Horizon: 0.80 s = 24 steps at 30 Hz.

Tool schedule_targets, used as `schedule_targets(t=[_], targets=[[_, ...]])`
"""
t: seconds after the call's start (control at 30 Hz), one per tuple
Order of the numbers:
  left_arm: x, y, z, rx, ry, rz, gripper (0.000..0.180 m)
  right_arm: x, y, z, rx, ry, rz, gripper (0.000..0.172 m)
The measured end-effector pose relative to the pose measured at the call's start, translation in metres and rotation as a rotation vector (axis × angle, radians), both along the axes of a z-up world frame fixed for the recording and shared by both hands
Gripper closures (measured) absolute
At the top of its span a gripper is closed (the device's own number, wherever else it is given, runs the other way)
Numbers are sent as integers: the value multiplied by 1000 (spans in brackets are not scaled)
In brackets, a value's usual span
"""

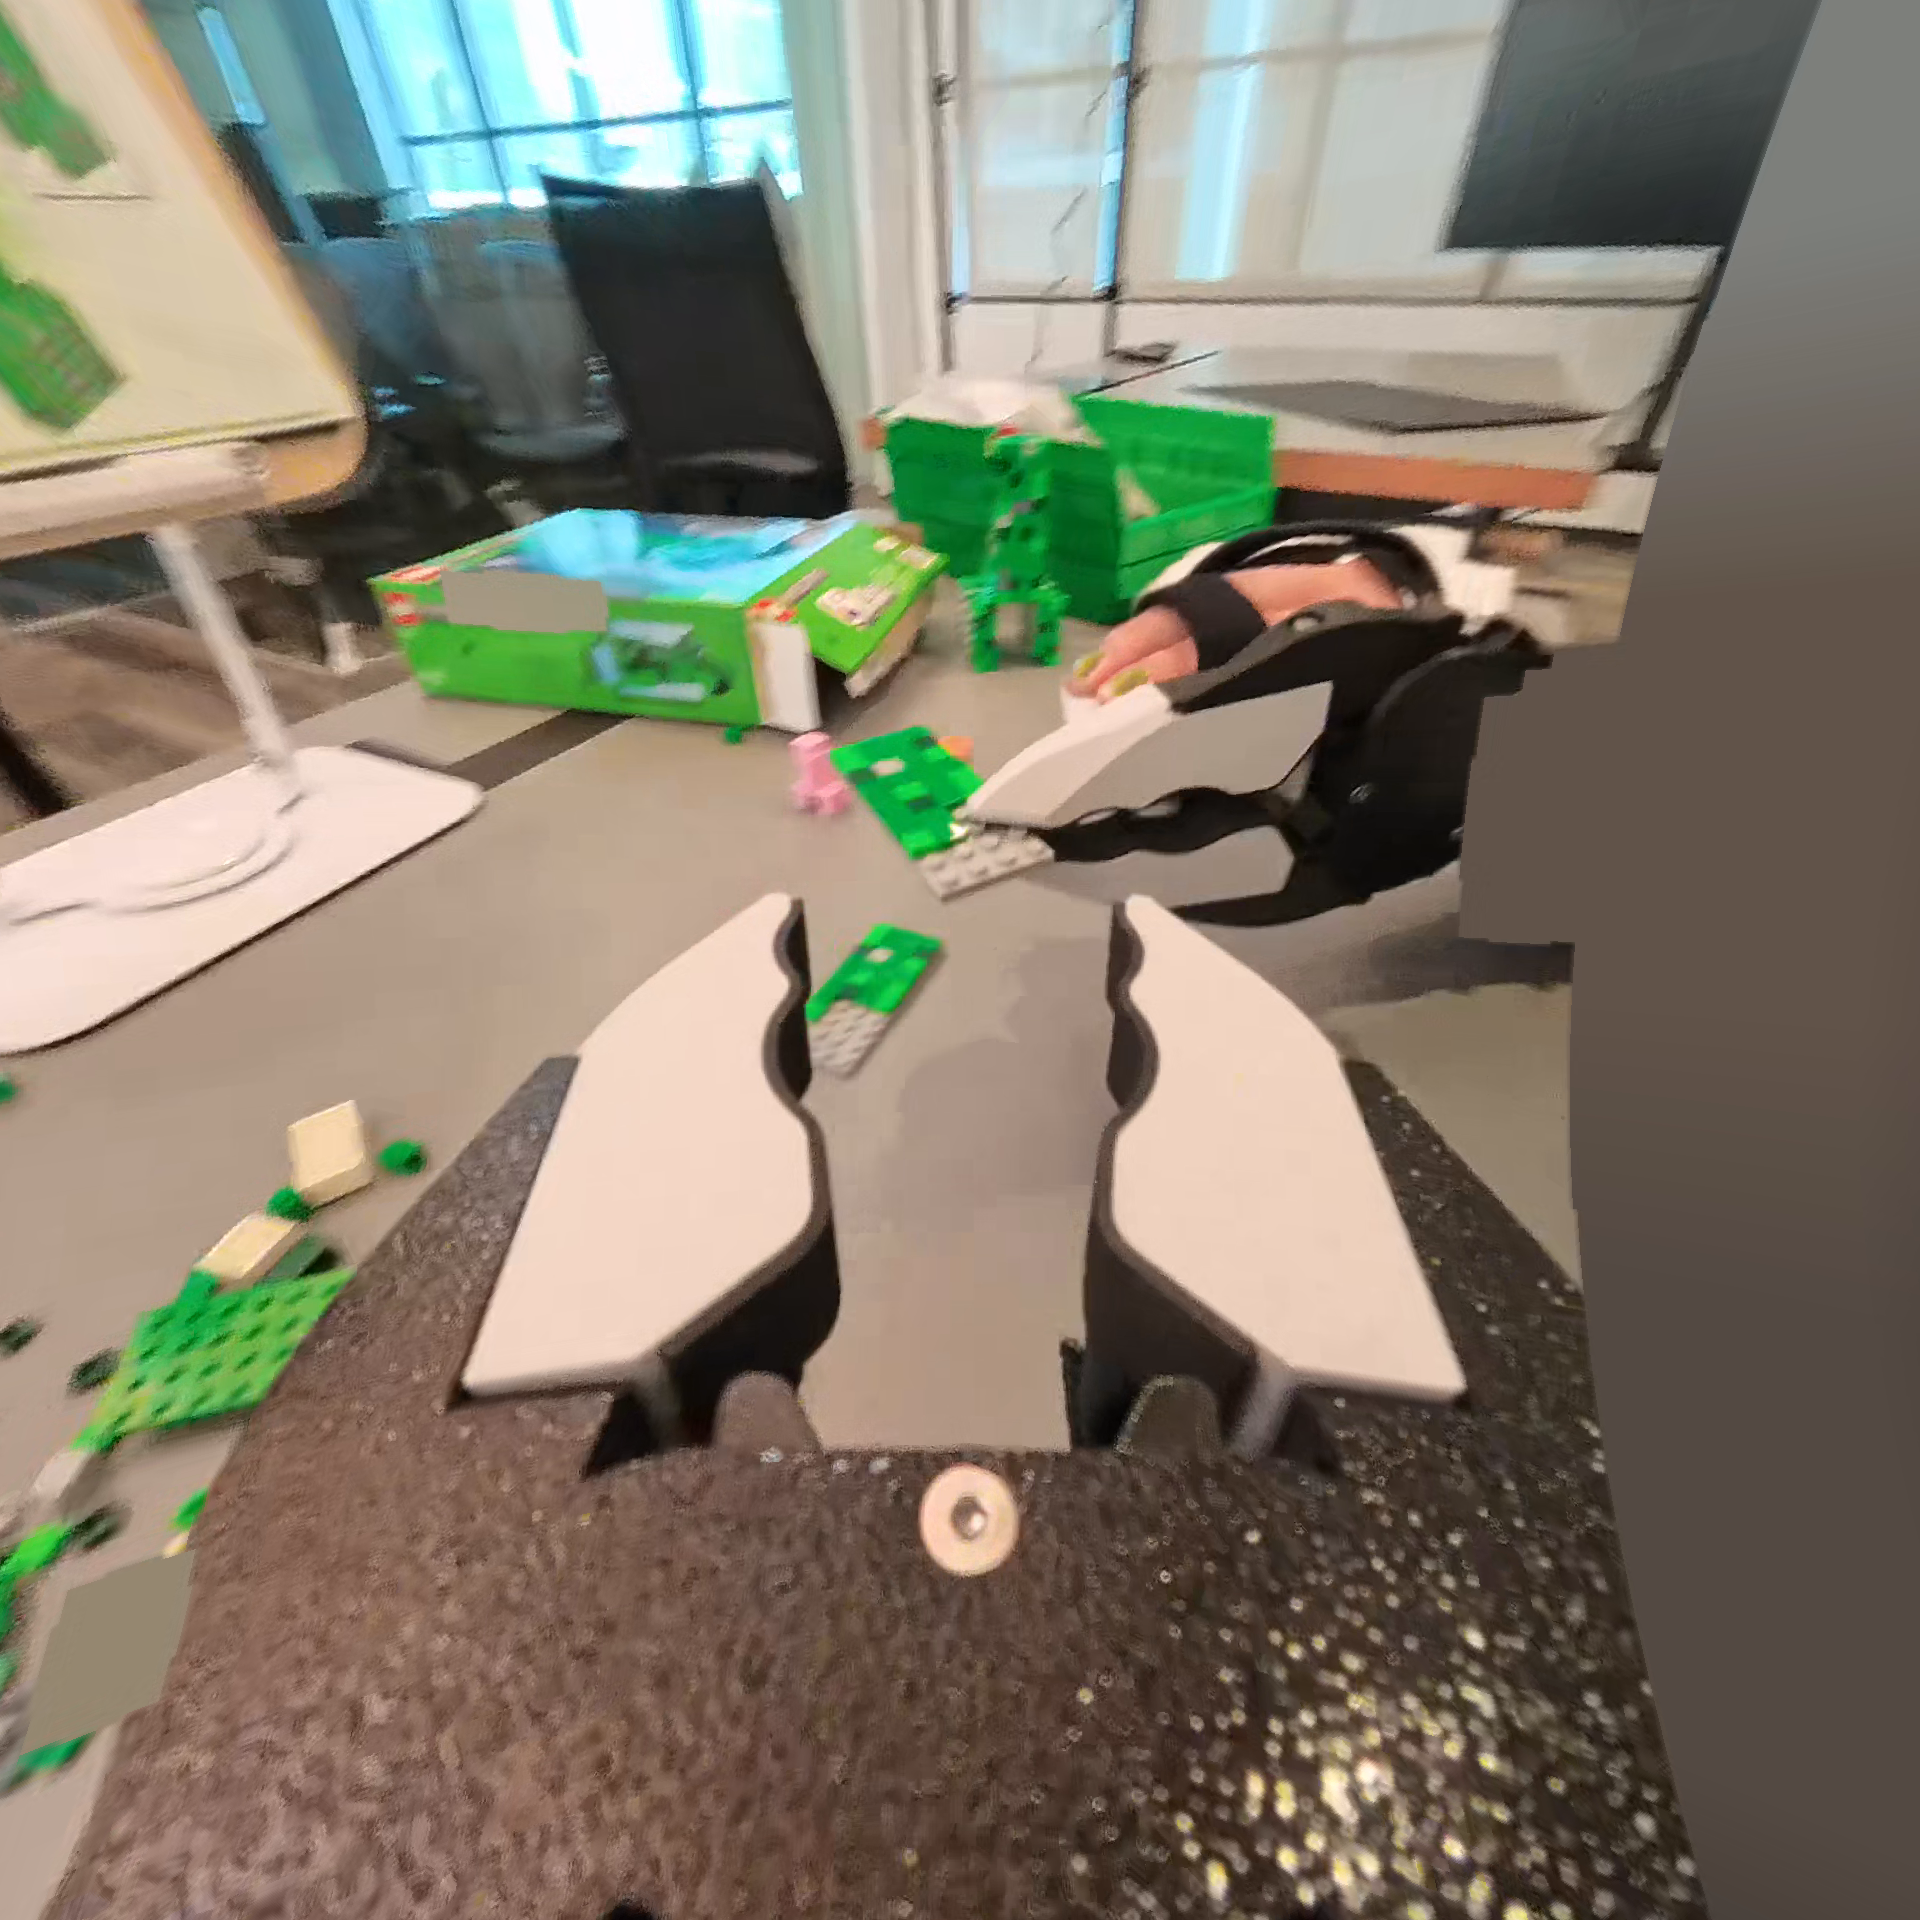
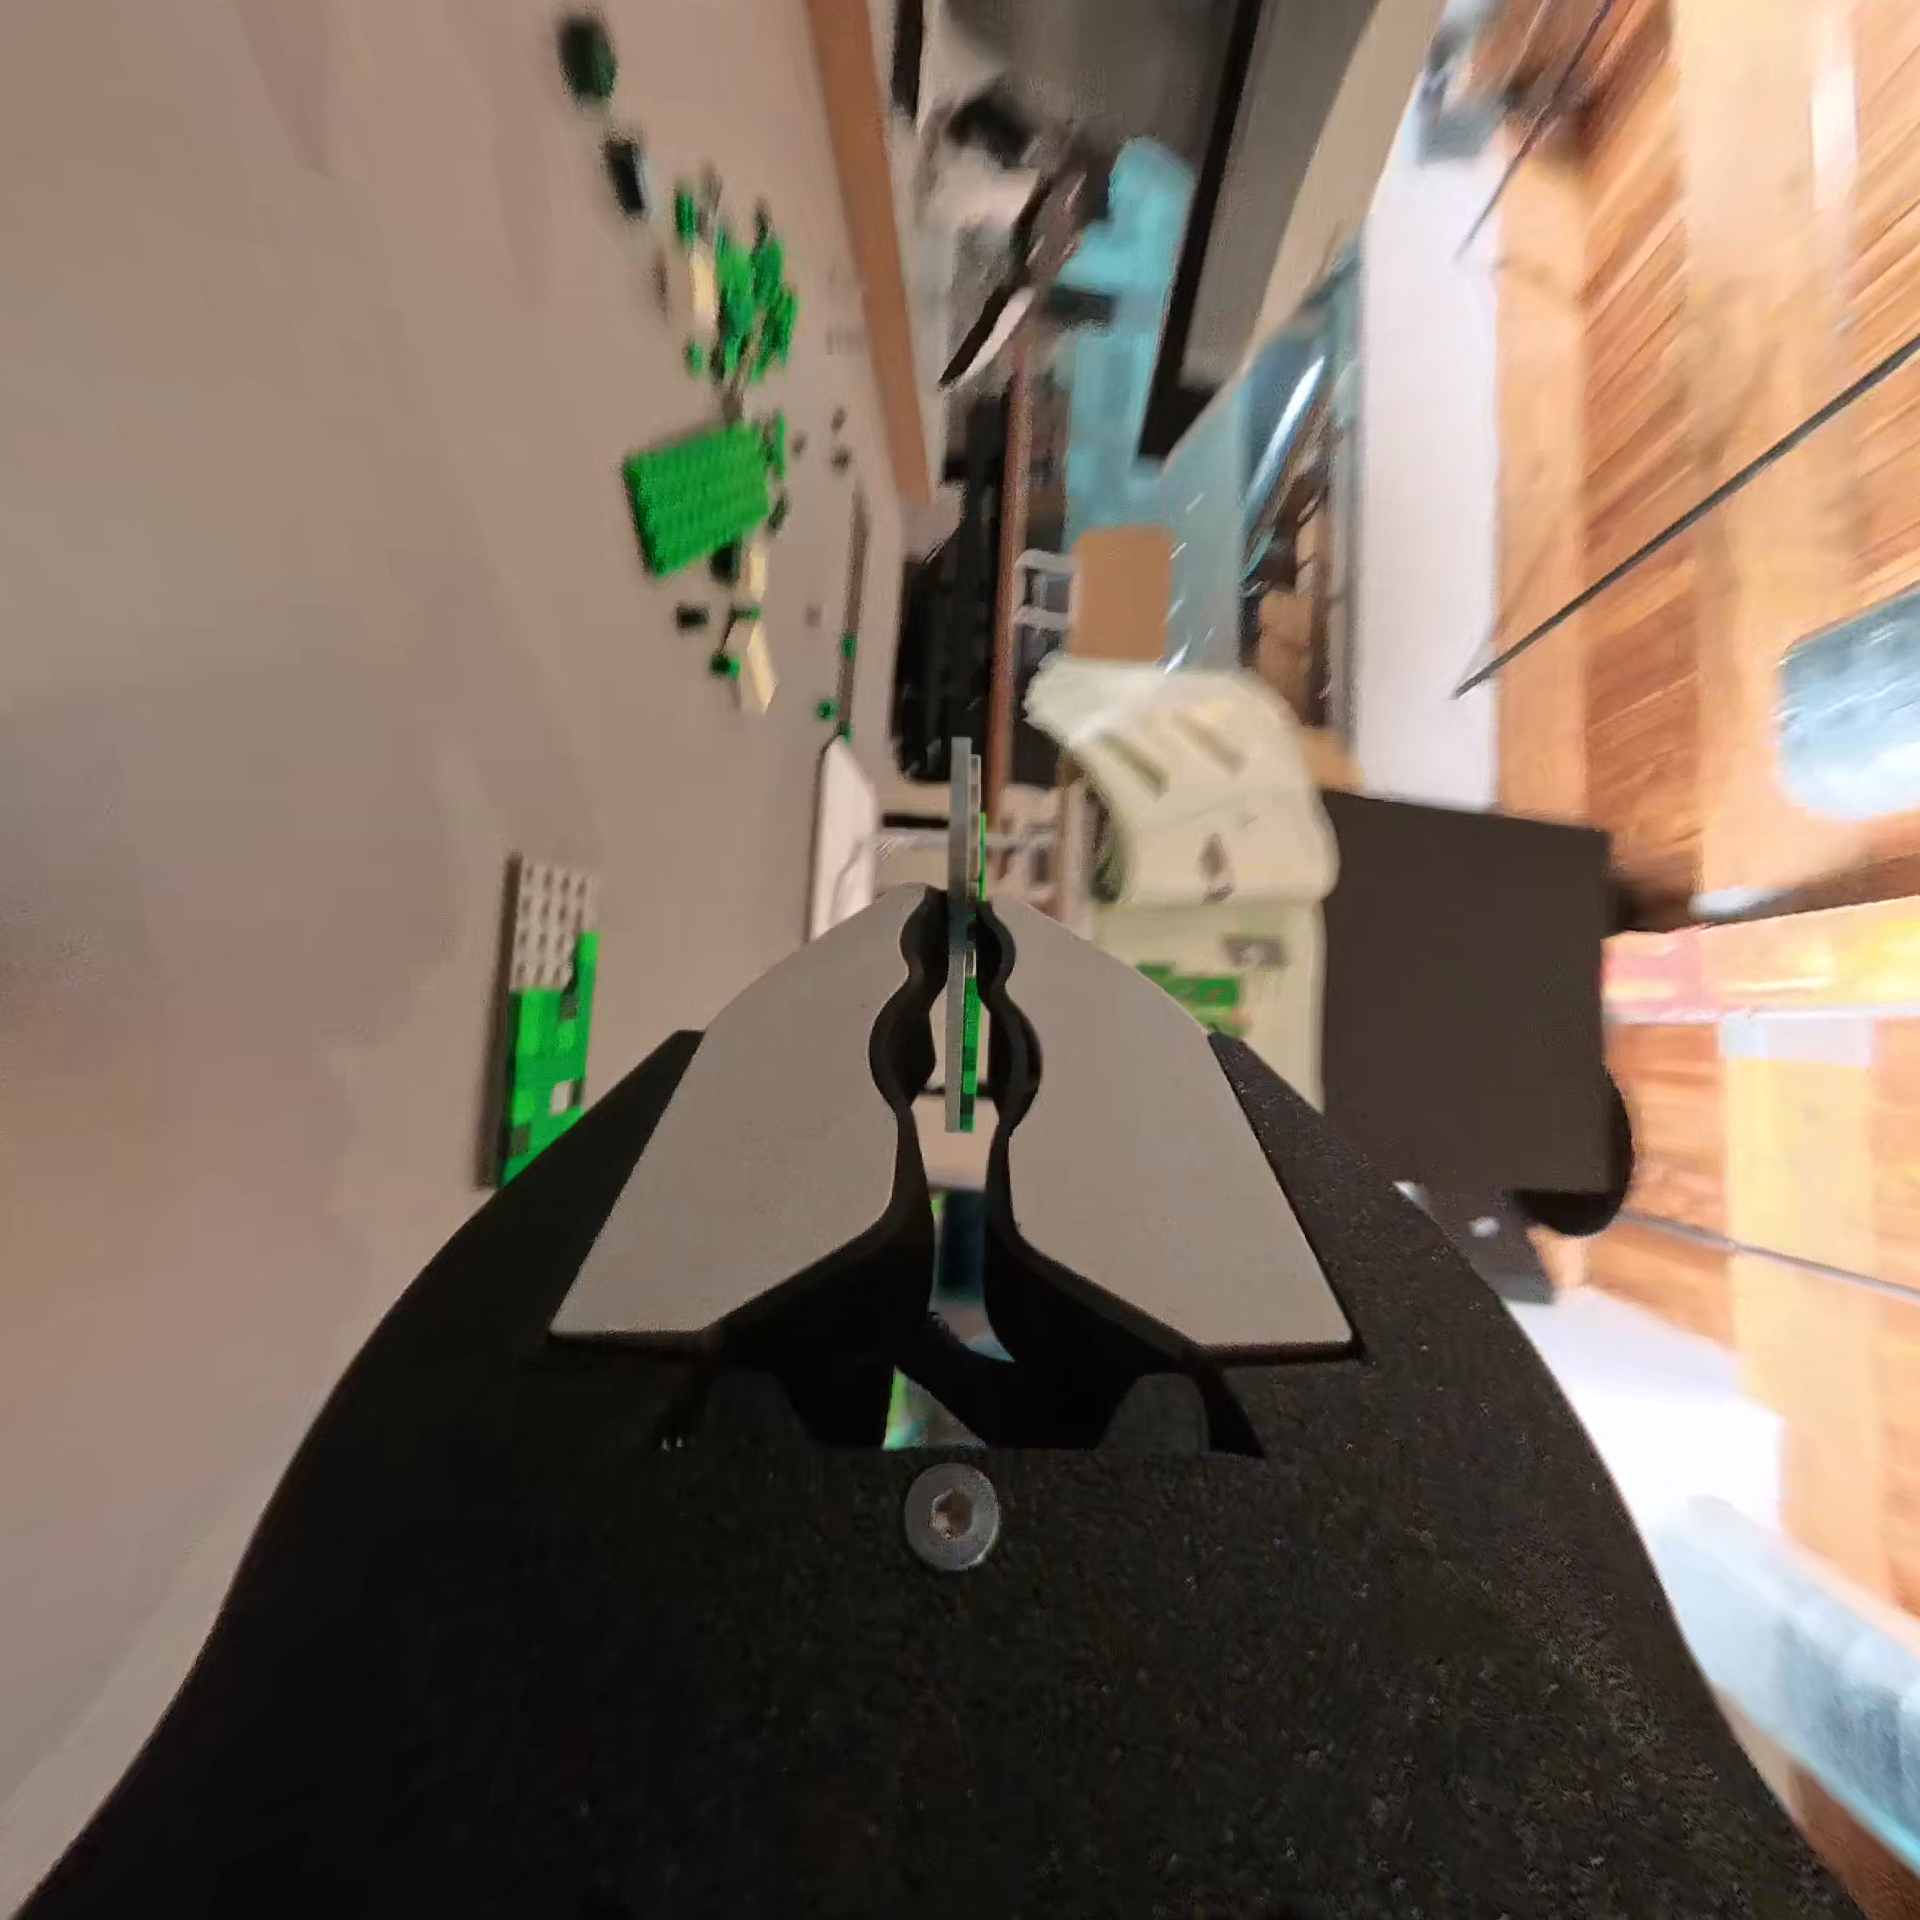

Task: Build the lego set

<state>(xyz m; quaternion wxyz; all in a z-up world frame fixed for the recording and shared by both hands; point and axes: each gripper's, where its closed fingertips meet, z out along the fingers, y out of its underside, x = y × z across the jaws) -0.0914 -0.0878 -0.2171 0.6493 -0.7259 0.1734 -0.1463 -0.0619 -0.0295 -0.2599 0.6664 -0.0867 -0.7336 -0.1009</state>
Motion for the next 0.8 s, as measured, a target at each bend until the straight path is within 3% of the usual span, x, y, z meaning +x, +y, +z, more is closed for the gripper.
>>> schedule_targets(t=[0.13, 0.27, 0.43, 0.63, 0.8], targets=[[-49, 19, -12, 63, 152, 281, 132, -18, 70, -37, -165, -189, -236, 167], [-99, 36, -26, 128, 294, 492, 137, -36, 110, -60, -243, -342, -414, 167], [-125, 34, -43, 96, 383, 564, 140, -48, 121, -75, -192, -432, -499, 167], [-179, 5, -38, 64, 372, 724, 141, -53, 124, -93, -134, -491, -585, 167], [-241, -31, -33, 100, 387, 893, 151, -60, 116, -101, -258, -525, -604, 161]])
